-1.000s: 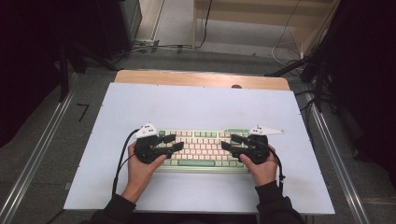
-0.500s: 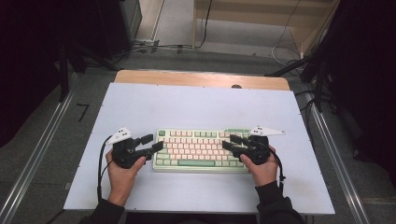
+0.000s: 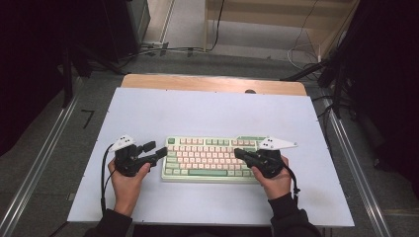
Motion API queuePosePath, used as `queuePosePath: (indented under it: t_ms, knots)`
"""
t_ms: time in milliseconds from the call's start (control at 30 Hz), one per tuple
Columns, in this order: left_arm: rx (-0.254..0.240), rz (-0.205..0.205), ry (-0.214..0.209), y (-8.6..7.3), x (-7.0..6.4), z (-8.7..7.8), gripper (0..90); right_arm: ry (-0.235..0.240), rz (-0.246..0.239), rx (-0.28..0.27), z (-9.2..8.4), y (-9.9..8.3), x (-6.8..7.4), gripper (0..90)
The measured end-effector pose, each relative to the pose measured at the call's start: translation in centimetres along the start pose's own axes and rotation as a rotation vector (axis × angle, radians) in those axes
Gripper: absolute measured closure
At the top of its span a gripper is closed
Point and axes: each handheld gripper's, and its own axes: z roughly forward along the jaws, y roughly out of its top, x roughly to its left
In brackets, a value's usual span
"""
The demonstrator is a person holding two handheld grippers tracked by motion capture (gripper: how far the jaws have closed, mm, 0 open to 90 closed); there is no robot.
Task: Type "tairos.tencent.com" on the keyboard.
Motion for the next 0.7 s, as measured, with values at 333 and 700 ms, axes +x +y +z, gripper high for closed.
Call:
queuePosePath:
  t_ms: [333,700]
  knots:
    - [-0.011,0.020,-0.017,0.0,-0.3,0.0,40.3,0.006,-0.023,0.135,1.9,-1.0,0.7,87.5]
    - [0.005,0.024,-0.019,-0.1,-0.4,0.2,40.3,-0.018,-0.034,0.206,2.5,-1.5,0.6,87.5]
